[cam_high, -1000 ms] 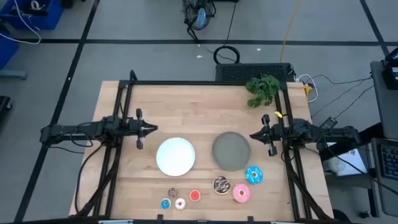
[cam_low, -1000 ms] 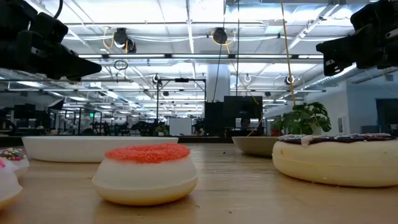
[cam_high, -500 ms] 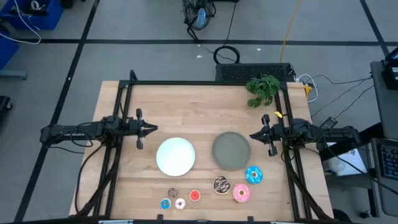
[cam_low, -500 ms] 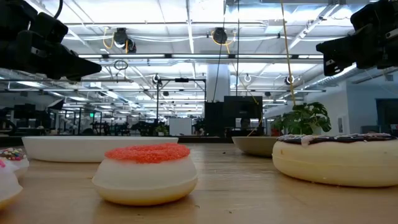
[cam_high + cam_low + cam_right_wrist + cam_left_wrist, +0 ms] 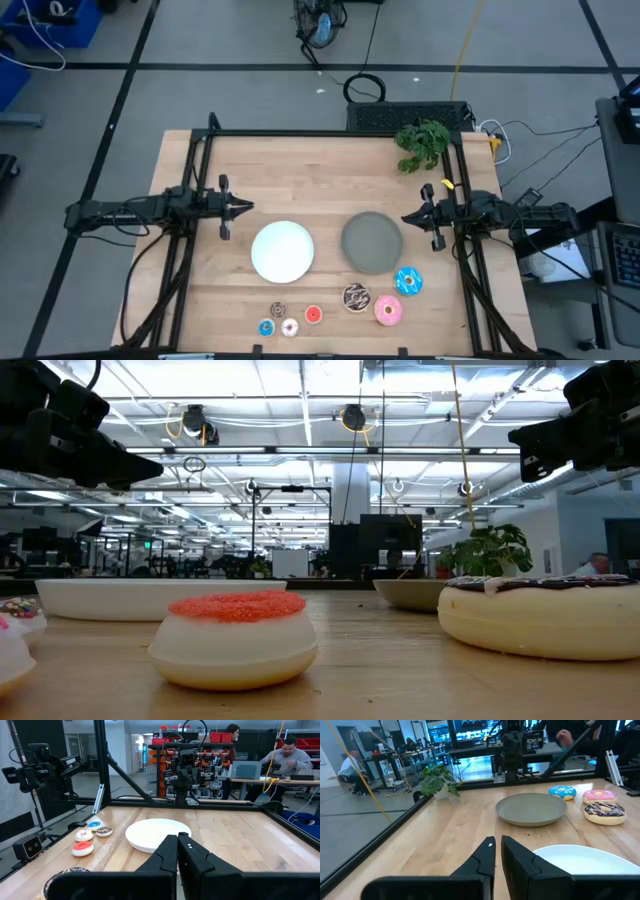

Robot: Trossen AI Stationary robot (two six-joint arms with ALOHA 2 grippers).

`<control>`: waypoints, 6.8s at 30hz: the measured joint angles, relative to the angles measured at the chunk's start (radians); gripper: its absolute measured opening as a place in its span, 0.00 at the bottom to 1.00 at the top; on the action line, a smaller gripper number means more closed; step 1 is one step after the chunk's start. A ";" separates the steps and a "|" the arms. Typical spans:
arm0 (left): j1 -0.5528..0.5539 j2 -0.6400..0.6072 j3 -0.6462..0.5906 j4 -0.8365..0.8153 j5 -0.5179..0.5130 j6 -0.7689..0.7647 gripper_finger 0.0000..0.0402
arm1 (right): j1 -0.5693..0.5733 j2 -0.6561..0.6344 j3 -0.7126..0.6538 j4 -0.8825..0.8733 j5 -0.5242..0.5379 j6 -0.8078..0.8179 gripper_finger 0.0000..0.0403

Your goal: Pick & Place donuts

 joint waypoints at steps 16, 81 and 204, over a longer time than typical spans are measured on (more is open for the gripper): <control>0.000 0.000 0.000 0.000 0.000 0.000 0.09 | 0.000 0.000 0.000 0.000 0.000 0.000 0.00; 0.000 0.000 0.000 0.000 0.000 0.000 0.09 | 0.000 0.000 0.000 0.000 0.000 0.000 0.00; -0.904 1.863 1.635 -0.993 -0.077 -1.221 0.55 | 0.001 0.003 0.000 0.015 -0.003 -0.065 0.00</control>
